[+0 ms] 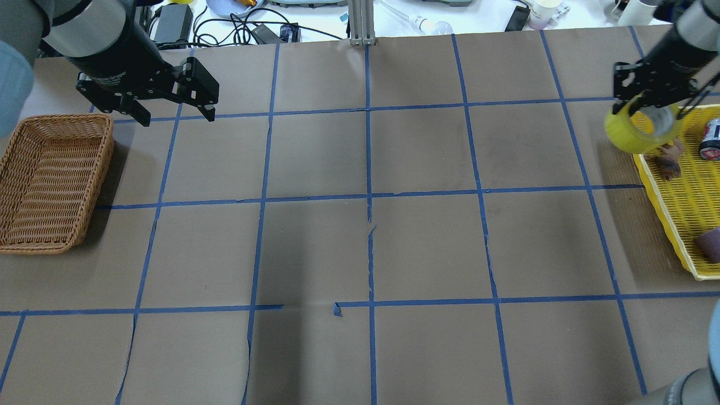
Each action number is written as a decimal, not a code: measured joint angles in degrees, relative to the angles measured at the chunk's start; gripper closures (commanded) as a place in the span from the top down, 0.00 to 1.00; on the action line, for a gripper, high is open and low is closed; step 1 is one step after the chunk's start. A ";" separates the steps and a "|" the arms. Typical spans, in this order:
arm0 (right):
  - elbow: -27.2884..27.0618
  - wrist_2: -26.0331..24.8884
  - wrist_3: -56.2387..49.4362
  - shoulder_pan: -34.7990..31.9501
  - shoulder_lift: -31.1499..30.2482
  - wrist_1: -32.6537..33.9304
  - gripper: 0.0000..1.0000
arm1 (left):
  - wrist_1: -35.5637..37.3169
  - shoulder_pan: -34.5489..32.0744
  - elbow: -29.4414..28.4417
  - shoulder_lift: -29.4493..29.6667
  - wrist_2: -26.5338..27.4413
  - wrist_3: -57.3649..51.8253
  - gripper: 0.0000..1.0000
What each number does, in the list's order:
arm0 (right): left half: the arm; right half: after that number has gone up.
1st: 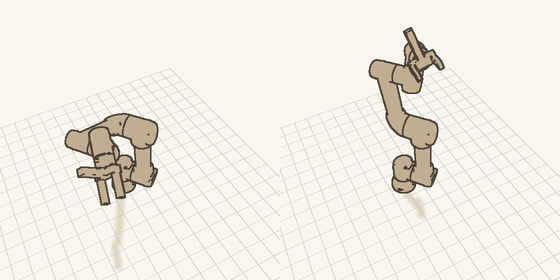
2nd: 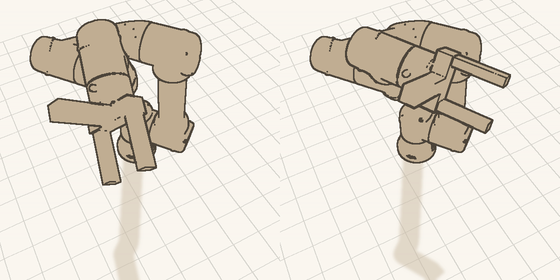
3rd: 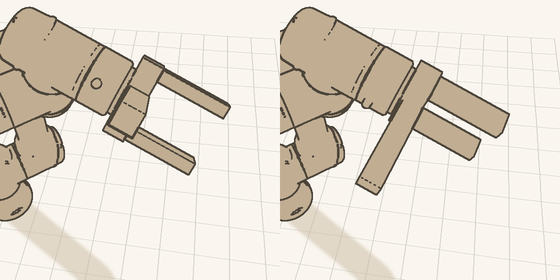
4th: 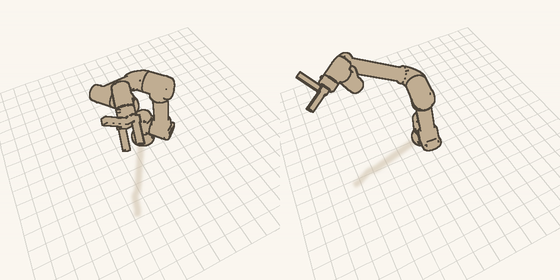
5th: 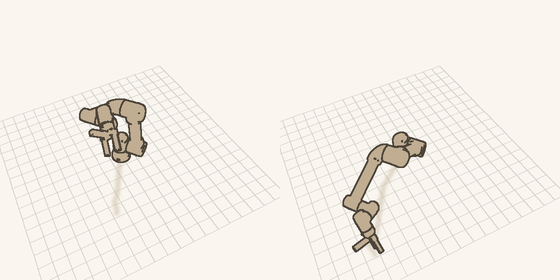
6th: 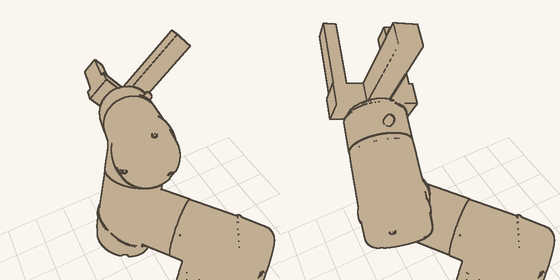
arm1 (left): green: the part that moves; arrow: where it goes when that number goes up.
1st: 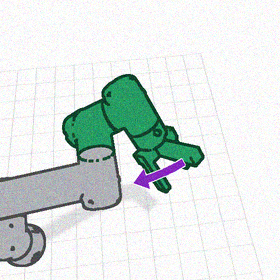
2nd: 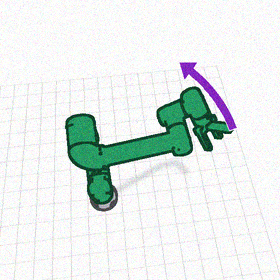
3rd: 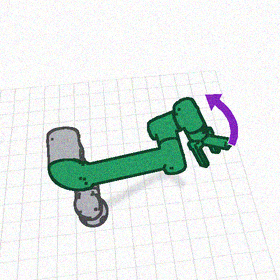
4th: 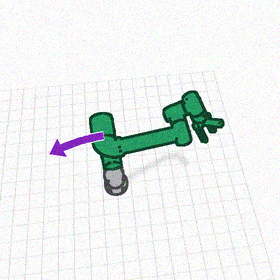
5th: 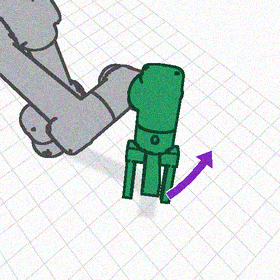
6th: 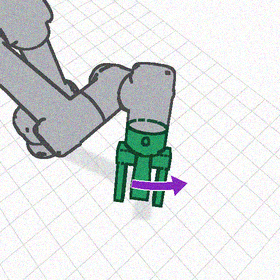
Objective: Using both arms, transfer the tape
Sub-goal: 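Carry the tape roll with the right gripper to the table center, then set the tape roll down, open the right gripper and lift away, then grasp the tape roll rim with the left gripper while the right arm withdraws, then carry the tape roll with the left gripper over the wicker basket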
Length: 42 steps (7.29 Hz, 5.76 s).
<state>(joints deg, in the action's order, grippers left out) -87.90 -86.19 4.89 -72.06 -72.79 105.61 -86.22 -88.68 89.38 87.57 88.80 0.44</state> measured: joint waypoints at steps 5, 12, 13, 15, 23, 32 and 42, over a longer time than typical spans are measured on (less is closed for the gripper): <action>14.53 1.22 45.60 -26.85 17.84 3.47 0.00 | 0.00 0.00 -0.01 -0.09 0.12 -0.35 1.00; 20.83 2.26 63.02 -35.53 27.40 8.76 0.00 | 0.00 0.00 -0.01 -0.15 0.27 -0.45 1.00; 20.88 2.96 63.62 -35.86 27.78 9.10 0.76 | 0.00 0.02 -0.05 -0.14 0.30 -0.40 1.00; 20.87 3.73 62.22 -36.02 27.81 9.30 1.00 | 0.00 0.03 -0.07 -0.15 0.27 -0.36 1.00; 11.61 -1.98 20.75 -14.68 2.67 -5.88 1.00 | 2.53 -0.46 -1.34 2.12 -0.71 1.61 1.00; -7.99 -7.64 3.11 -17.14 -16.32 -9.39 1.00 | 32.69 -15.45 -4.35 33.93 -2.96 14.69 0.93; -2.25 -1.63 -7.72 -16.72 -16.47 -12.93 1.00 | 35.42 -16.55 -3.81 39.40 -3.16 14.27 0.00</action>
<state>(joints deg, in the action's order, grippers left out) -90.14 -87.83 -2.83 -88.78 -89.26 92.68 -50.80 -105.23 85.58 126.97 85.64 14.71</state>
